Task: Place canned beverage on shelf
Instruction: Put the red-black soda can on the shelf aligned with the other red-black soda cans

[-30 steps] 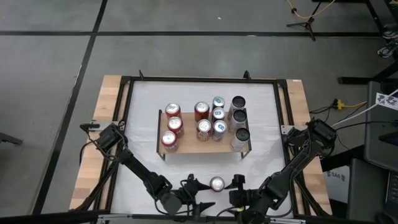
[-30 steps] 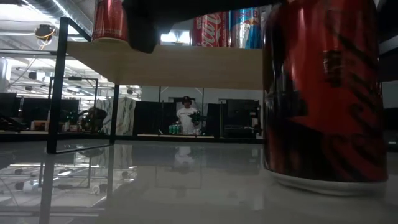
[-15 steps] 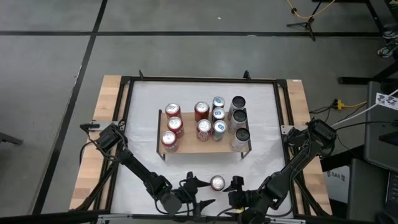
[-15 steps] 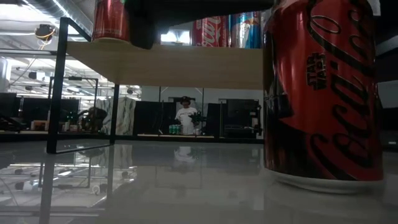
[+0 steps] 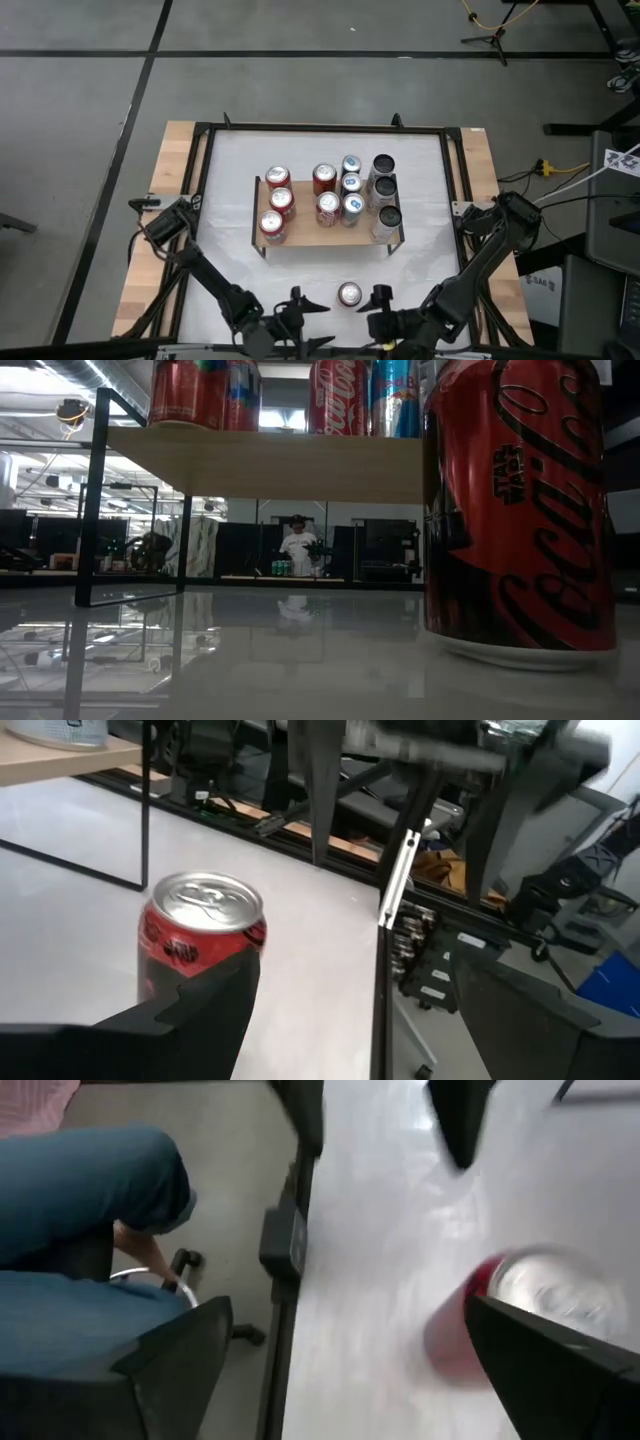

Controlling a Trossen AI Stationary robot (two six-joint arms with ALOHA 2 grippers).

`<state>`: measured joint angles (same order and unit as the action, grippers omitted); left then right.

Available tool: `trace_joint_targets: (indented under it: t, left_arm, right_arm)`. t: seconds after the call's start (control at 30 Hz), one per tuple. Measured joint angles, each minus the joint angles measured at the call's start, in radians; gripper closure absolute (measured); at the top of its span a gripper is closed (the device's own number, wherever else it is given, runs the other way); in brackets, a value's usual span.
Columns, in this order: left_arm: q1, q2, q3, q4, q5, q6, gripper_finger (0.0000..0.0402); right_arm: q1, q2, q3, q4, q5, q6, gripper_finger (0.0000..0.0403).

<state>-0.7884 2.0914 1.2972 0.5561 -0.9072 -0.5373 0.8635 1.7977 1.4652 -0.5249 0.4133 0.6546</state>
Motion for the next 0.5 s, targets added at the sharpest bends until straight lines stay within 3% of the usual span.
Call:
trace_joint_targets:
  t: [0.3, 0.5]
  left_arm:
    - [-0.018, 0.000, 0.000, -0.007, -0.001, 0.000, 0.0082]
    - [-0.013, -0.002, 0.000, -0.007, -0.001, 0.000, 0.0082]
  right_arm:
    - [-0.023, -0.001, 0.143, -0.108, 0.109, -0.141, 0.0011]
    - [-0.084, -0.001, 0.145, -0.182, 0.079, -0.169, 0.0011]
